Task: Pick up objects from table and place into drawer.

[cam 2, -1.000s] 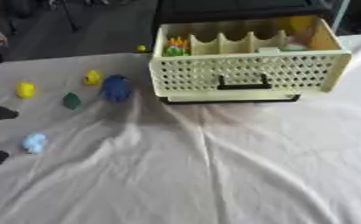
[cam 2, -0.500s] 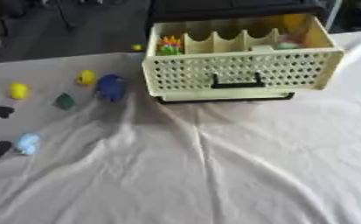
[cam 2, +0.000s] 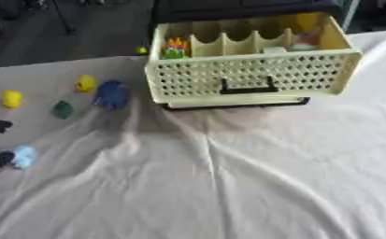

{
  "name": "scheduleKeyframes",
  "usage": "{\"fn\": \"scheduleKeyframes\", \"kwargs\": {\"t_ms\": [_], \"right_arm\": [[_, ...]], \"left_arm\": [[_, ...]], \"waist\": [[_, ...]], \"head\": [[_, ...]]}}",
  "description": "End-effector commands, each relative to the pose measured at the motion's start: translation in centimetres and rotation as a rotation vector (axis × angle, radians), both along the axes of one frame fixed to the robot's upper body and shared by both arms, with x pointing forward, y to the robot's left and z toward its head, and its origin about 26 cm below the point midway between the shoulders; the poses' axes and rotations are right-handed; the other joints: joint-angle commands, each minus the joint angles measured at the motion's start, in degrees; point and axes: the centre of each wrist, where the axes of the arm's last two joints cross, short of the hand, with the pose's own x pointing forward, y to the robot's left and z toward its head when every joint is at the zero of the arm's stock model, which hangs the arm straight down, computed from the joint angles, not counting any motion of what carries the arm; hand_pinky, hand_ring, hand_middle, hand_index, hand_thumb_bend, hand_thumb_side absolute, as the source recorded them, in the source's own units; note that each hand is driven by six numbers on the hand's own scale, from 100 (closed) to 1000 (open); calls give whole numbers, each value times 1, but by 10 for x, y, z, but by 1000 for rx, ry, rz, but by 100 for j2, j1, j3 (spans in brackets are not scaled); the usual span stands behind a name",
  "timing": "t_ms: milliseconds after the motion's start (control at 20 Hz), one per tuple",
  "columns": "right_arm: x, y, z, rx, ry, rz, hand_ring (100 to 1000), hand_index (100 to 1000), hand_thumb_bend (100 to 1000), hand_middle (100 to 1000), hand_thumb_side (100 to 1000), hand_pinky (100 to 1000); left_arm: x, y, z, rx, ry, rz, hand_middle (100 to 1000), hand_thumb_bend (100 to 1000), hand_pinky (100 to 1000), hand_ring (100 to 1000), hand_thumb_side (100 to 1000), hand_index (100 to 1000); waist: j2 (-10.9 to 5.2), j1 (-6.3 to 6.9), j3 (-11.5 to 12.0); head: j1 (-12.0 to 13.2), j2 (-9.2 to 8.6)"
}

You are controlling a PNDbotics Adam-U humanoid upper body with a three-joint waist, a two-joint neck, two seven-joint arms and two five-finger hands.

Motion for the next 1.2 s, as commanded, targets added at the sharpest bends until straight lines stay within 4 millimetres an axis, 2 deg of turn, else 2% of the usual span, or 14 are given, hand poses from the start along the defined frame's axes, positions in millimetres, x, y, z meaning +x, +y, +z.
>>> {"fn": "scheduleKeyframes", "kwargs": {"t_ms": [50,700,900,1200], "right_arm": [[-1,2,4,-17,-14,-10,760,838,100,753,925,752],[2,11,0,-13,-10,-34,756,828,100,747,921,757],[3,13,0,-12,-10,-38,756,822,100,745,922,760],[4,17,-3,-12,-8,-43,756,817,100,742,922,764]], "left_arm": [[2,7,8,20,-16,36,824,352,751,837,1000,1000],[11,19,-11,79,31,108,801,404,751,840,1000,956],[15,23,-17,90,38,131,788,390,746,833,1000,948],[20,30,-26,101,30,172,790,409,743,834,981,997]], "waist": [[-76,-3,-21],[-10,32,-111],[15,36,-138],[51,54,-181]], "head": [[3,-82],[19,-183],[33,-212],[44,-272]]}}
